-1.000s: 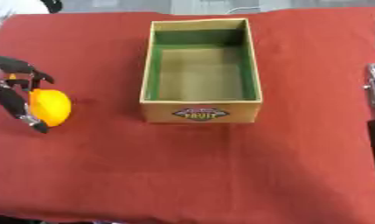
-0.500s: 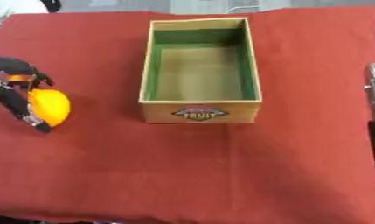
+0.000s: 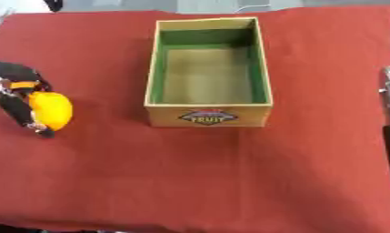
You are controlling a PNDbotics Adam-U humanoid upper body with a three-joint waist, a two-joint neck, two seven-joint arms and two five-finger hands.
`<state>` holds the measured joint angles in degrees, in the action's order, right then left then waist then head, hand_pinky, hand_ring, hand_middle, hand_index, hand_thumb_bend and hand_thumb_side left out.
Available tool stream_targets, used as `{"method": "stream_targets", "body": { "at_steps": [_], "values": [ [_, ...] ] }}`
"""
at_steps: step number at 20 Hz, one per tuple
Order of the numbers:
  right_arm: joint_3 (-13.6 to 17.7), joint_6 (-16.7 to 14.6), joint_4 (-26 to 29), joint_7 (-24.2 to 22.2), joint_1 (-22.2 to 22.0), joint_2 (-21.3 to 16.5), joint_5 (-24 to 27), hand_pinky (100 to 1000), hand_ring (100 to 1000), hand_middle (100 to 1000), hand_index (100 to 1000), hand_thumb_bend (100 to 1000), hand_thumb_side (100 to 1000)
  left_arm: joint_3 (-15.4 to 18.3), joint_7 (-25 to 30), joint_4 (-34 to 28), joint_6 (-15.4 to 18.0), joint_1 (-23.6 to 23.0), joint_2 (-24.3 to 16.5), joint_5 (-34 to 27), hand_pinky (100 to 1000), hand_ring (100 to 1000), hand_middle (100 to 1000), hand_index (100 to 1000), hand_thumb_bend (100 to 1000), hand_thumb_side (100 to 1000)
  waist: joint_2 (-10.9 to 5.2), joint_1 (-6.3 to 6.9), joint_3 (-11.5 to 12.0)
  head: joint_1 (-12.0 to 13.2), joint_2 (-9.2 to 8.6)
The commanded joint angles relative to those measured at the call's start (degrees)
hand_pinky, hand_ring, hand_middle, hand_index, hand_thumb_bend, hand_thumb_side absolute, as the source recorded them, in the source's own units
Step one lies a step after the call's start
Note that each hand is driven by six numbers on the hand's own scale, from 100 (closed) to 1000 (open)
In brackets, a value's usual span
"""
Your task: Pick up objects on the table and place them in the box.
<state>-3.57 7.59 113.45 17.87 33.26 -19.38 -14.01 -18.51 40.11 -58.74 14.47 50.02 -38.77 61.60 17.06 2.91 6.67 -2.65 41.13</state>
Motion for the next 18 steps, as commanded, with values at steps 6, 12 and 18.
{"method": "stream_targets", "body": {
  "at_steps": [6, 12, 18],
  "values": [
    [0.4, 0.1, 1.1, 0.3, 0.5, -1.1, 0.5, 805, 762, 593, 873, 100, 1000, 0.3, -3.6, -0.2, -1.7, 1.3, -1.1, -0.8, 465, 544, 515, 731, 576, 531, -0.89, 0.11, 0.0, 0.3, -0.31],
    [0.5, 0.1, 1.1, 0.4, 0.4, -1.1, 0.6, 805, 762, 593, 874, 100, 1000, 0.2, -5.3, 0.4, -2.4, 1.1, -1.0, -1.4, 404, 508, 495, 688, 424, 340, -0.9, 0.12, 0.0, 0.2, -0.27],
    [0.6, 0.1, 1.1, 0.5, 0.3, -1.1, 0.7, 806, 762, 593, 874, 100, 1000, 0.7, -6.3, 0.4, -3.3, 0.7, -1.3, -3.1, 369, 487, 510, 674, 187, 187, -1.0, 0.1, 0.1, 0.1, -0.28]
  ]
}}
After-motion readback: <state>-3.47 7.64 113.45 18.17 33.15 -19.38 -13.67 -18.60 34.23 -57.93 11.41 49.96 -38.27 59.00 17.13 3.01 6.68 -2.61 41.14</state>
